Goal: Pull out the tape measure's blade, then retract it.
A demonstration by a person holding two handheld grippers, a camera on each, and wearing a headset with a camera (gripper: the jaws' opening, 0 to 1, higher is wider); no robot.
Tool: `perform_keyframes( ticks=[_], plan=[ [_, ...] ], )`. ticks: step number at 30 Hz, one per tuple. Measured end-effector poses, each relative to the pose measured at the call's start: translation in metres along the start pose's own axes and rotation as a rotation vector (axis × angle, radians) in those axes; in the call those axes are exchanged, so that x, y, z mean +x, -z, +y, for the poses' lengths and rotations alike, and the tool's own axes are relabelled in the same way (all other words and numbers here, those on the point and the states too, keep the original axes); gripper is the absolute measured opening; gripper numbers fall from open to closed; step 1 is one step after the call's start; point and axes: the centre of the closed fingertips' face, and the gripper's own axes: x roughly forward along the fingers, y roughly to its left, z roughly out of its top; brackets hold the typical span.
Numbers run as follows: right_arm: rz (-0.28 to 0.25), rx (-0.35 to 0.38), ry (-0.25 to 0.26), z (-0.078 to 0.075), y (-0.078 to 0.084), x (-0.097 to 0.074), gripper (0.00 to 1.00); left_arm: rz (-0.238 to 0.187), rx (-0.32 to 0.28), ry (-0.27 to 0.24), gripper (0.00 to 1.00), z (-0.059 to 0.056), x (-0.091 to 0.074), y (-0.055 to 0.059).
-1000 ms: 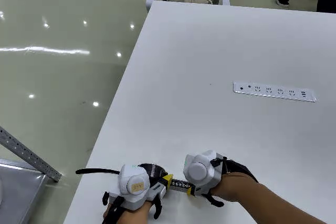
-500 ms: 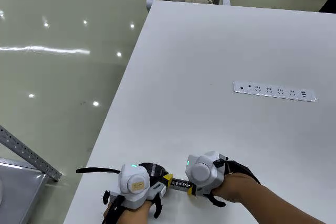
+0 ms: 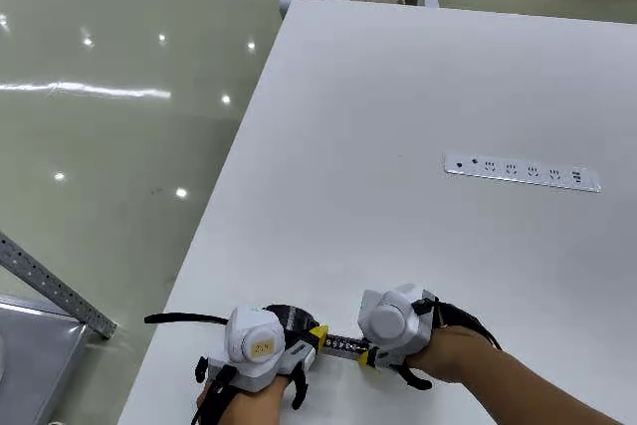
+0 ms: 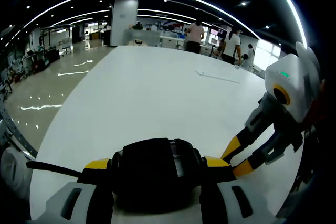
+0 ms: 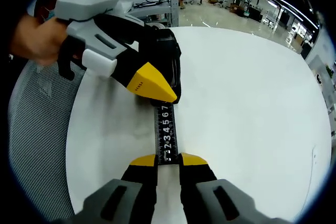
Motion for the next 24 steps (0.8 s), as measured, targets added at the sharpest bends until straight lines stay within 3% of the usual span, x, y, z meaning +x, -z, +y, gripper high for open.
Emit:
perform_keyframes(
  ticks=[24],
  plan=[
    [-0.038,0.005,-0.009,0.002,-0.014,0.007,0.15,0.004,-0.006,0.005,0.63,0.000,0.000,0.000]
  ],
)
